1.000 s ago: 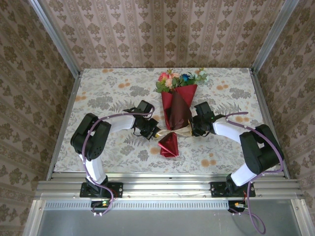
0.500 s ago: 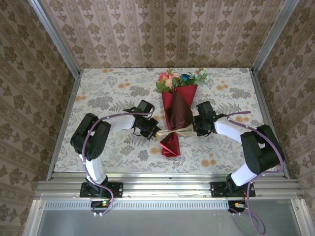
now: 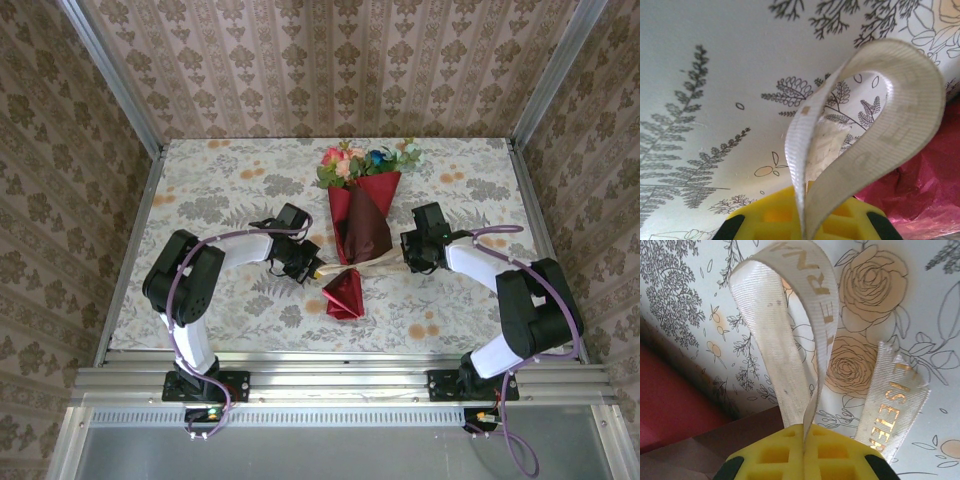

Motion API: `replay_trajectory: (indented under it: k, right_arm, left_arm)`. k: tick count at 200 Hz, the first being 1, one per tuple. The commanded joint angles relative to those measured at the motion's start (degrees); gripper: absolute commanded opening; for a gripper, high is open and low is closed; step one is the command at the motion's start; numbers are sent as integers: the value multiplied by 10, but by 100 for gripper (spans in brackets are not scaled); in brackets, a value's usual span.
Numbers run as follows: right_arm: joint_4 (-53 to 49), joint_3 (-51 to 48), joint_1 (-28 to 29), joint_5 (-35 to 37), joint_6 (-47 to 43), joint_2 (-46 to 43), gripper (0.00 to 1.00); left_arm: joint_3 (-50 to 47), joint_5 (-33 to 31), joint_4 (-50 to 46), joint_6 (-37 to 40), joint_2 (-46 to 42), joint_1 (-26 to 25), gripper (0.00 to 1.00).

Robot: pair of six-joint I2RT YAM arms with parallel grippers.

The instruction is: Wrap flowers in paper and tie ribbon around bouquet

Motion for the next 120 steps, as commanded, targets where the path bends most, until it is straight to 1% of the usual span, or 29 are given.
replay_trajectory:
  k: [1, 10, 19, 24, 35, 42, 46, 52, 55, 66, 90, 104, 120]
  right_arm:
    - [-8, 26, 7, -22, -22, 28, 2]
    - [-20, 32, 18, -26, -19, 29, 12]
    - [-27, 30, 25, -26, -10, 25, 14]
    - [-35, 27, 29, -27, -3, 21, 14]
    - [-48, 18, 34, -29, 14, 9, 6]
    - [-61, 13, 38, -27, 21, -2, 6]
    - [-70, 10, 40, -27, 24, -7, 7]
    - [-81, 7, 40, -30, 24, -14, 13]
    - [-88, 6, 41, -32, 24, -16, 18]
    - [-110, -1, 41, -43, 26, -26, 26]
    - [-109, -21, 38, -38, 46, -64, 32]
    - [-124, 1, 38, -10, 40, -80, 36]
    - [-123, 30, 35, 9, 31, -77, 36]
  left_arm:
    - [2, 8, -3, -9, -12, 0, 0]
    - [2, 9, -2, -10, -11, 0, 0]
    - [4, 8, -3, -9, -11, 0, 0]
    - [4, 9, -3, -10, -11, 0, 0]
    - [4, 8, -3, -10, -12, 0, 0]
    - [4, 9, -3, -10, -12, 0, 0]
    - [5, 9, -4, -10, -12, 0, 0]
    - [5, 8, -3, -10, -12, 0, 0]
    - [5, 9, -3, -10, -12, 0, 0]
    - [6, 9, -3, -10, -12, -1, 0]
    - [7, 10, -6, -8, -13, 0, 0]
    - [7, 9, -8, -6, -13, -1, 0]
    - [8, 10, -8, -6, -13, -1, 0]
